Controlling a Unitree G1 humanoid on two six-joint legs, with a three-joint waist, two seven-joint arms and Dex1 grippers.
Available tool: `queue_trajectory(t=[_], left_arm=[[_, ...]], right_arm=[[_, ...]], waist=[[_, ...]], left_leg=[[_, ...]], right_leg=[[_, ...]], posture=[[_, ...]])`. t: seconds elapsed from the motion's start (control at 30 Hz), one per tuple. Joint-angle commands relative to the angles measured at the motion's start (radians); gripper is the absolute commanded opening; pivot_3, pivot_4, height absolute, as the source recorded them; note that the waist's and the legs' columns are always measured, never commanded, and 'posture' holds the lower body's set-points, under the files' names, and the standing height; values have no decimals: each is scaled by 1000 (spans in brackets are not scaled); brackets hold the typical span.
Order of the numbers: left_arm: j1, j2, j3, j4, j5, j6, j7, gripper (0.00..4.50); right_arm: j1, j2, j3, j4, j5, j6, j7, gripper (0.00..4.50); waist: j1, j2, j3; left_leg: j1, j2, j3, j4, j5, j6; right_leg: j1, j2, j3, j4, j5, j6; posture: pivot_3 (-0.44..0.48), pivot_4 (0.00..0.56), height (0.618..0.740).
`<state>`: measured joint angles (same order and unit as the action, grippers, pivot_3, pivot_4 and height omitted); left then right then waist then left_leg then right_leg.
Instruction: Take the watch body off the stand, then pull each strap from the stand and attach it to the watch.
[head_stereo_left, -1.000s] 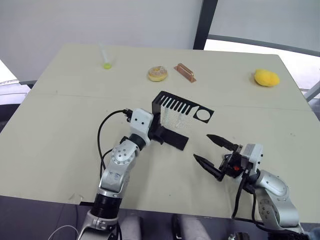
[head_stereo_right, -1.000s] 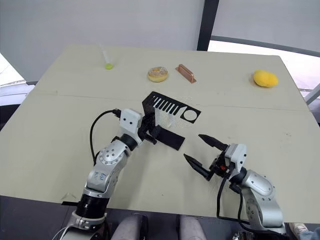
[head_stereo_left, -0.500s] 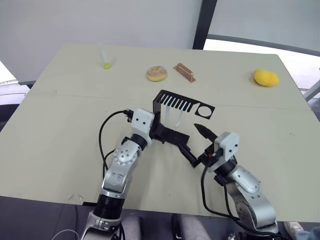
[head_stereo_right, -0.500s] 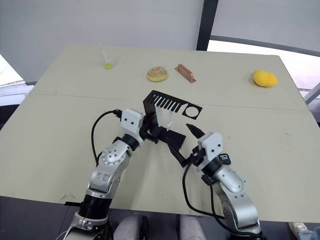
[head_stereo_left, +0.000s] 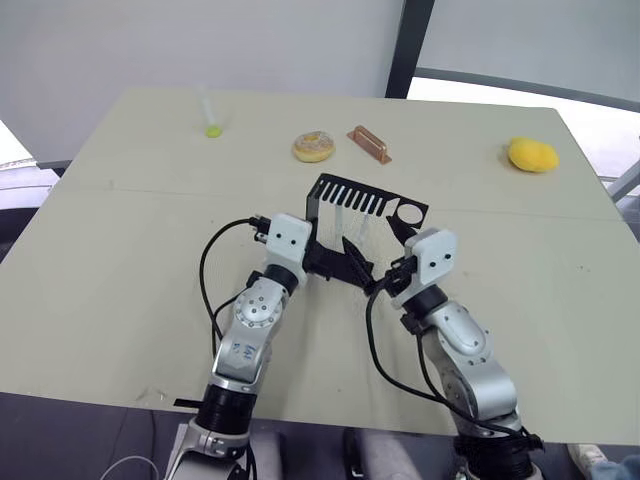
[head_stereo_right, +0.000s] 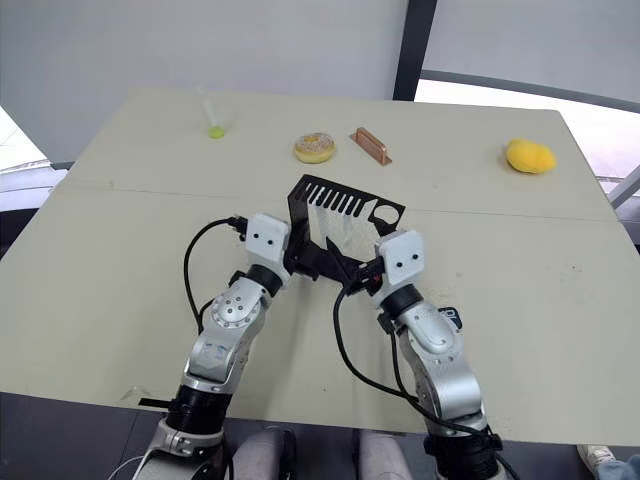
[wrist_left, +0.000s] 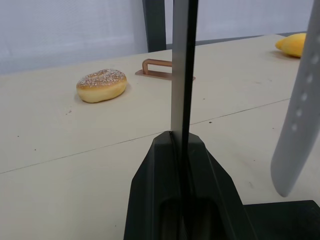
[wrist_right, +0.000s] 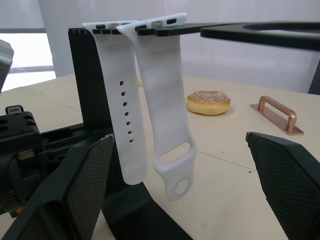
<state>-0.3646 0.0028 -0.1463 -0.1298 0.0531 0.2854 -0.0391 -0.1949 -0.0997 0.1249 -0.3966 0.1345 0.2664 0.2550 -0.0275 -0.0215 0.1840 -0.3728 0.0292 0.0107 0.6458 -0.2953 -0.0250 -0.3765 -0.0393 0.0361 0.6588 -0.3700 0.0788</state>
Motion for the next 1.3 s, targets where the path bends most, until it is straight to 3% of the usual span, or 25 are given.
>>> queue_trajectory(t=[0.03,0.43,0.53,0.77,1.0,1.3], left_arm=[[-25,-12,-2,-26,8,-19,5,41],[-26,-9,4,-31,9,-9,0,41],[-25,-6,6,-34,8,-7,-4,0],[-17,1,9,-34,7,2,-12,0],[-17,-10,18,-33,11,6,7,0],[-19,-20,9,-48,40,21,41,0]], right_arm=[[-22,14,-1,-9,-19,-19,-31,4500],[-32,16,-6,6,-25,-9,-26,4500],[-37,19,-6,18,-17,-18,-19,3663],[-51,26,4,32,3,-48,0,170],[-51,7,17,16,-9,-76,15,74],[-72,-90,71,24,-198,-205,-1,74]], waist=[[0,0,0],[0,0,0],[-1,0,0],[-1,0,0],[-1,0,0],[-2,0,0]], left_leg=[[0,0,0,0,0,0],[0,0,0,0,-1,2],[0,0,0,0,-1,2],[0,0,0,0,-1,2],[0,0,0,0,-1,2],[0,0,0,0,-1,2]], right_leg=[[0,0,0,0,0,0],[0,0,0,0,0,0],[0,0,0,0,0,0],[0,0,0,0,0,0],[0,0,0,0,0,0],[0,0,0,-1,0,0]], posture=[[0,150,740],[0,150,740],[0,150,740],[0,150,740],[0,150,740],[0,150,740]])
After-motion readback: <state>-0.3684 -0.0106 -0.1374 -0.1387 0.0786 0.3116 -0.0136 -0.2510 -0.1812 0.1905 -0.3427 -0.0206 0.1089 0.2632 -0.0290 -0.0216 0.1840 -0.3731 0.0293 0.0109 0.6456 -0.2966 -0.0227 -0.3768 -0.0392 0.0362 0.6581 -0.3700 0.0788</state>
